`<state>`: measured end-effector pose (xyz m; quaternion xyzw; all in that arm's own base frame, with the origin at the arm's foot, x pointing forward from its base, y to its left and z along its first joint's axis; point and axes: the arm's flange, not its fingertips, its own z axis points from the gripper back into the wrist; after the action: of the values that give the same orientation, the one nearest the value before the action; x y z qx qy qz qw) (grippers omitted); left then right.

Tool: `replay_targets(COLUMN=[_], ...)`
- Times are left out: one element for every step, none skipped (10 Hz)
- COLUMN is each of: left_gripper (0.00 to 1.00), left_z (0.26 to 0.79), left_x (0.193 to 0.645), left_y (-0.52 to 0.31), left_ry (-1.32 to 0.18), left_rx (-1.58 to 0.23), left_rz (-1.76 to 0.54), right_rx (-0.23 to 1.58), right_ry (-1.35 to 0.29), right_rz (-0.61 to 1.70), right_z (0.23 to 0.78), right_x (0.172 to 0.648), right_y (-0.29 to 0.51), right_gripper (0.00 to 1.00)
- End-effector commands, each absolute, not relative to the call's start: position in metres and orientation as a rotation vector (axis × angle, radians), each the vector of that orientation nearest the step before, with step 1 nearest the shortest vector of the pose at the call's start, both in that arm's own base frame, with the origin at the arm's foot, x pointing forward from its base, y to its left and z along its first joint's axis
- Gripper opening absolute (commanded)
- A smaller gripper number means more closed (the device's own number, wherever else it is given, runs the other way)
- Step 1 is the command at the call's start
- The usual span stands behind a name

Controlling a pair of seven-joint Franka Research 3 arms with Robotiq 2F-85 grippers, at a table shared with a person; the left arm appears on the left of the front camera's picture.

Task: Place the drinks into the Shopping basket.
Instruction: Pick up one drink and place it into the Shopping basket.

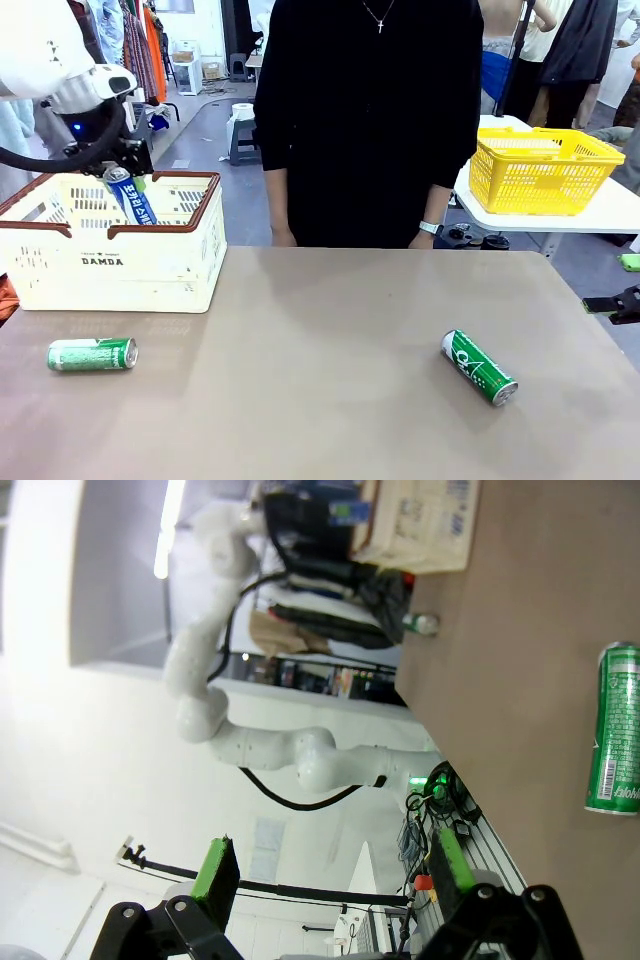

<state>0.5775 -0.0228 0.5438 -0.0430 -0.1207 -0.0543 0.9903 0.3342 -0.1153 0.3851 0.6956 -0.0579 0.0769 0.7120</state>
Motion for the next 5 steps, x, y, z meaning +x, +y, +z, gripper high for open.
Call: replay_targets(left_gripper=[0.00, 0.00, 0.00, 0.00, 0.00], left_z=[0.540, 0.524, 0.510, 0.498, 0.489], left_x=[0.577, 0.591, 0.605, 0.614, 0.621], left_y=[-0.024, -0.029, -0.028, -0.025, -0.025], left_ry=[-0.236, -0.252, -0.212, -0.204, -0.182], left_rx=[-0.087, -0.035, -0.025, -0.012, -0.006], left_rz=[-0.111, -0.109, -0.129, -0.108, -0.094], right_rx=[1.540, 1.540, 1.540, 1.540, 1.540], right_ry=[-0.107, -0.107, -0.107, -0.107, -0.107], right_rz=[0.163, 0.163, 0.163, 0.163, 0.163], right_z=[0.391, 0.391, 0.391, 0.391, 0.391], right_x=[0.334, 0.334, 0.334, 0.334, 0.334], right_y=[-0.116, -0.116, -0.116, -0.116, -0.116], right_gripper=[1.00, 1.00, 1.00, 1.00, 1.00])
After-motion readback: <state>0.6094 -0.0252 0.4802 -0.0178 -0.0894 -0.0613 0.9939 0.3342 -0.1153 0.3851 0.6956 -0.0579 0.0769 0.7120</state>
